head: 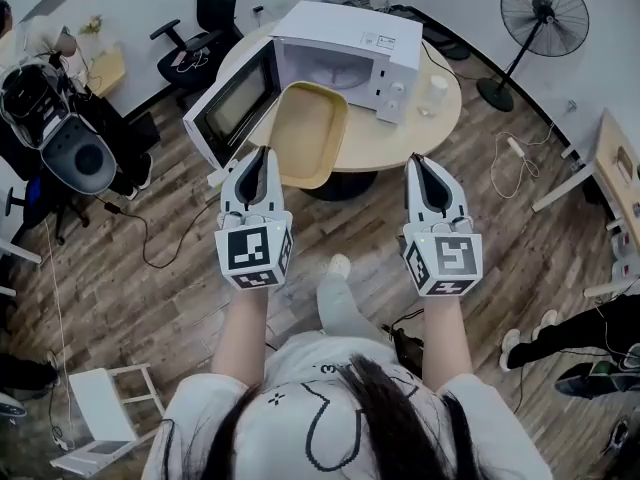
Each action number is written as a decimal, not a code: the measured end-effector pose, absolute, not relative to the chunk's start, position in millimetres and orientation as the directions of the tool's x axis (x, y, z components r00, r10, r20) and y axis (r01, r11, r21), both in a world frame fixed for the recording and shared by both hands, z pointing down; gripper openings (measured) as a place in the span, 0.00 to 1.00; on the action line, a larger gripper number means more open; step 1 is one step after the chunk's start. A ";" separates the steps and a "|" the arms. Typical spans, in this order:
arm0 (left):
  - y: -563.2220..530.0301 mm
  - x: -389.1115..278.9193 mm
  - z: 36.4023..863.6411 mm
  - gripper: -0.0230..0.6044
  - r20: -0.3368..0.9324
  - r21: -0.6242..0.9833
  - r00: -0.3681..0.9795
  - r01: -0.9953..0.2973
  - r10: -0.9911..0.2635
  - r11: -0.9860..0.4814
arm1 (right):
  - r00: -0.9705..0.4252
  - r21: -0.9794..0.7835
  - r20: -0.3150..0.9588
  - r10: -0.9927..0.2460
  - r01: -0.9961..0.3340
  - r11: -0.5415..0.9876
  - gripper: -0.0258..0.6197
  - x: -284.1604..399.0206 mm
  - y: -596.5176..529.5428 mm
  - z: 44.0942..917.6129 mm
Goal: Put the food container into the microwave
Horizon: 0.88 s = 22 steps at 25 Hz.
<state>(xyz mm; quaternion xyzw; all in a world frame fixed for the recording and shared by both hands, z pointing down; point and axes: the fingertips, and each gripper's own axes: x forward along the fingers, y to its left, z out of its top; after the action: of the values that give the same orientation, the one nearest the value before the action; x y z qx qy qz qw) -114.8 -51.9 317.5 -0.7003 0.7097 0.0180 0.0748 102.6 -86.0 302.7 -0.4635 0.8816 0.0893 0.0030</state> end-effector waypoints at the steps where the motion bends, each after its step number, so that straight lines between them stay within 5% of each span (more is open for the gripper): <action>1: -60.9 -117.9 321.6 0.07 -0.121 -0.070 -0.011 -0.997 -0.993 0.020 | -0.573 0.153 -0.085 -0.815 -0.816 0.557 0.09 99.6 -94.1 305.2; 22: -326.9 -173.2 433.9 0.07 0.201 0.071 0.041 -0.997 -0.979 -0.027 | -0.574 0.077 0.037 -0.818 -0.814 0.575 0.09 25.1 -325.3 370.5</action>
<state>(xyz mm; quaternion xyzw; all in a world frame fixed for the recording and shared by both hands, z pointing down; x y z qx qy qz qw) -173.2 -326.9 433.9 -0.7151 0.6907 -0.0482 -0.0960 25.1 -325.3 370.5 -0.4601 0.8868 0.0257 -0.0342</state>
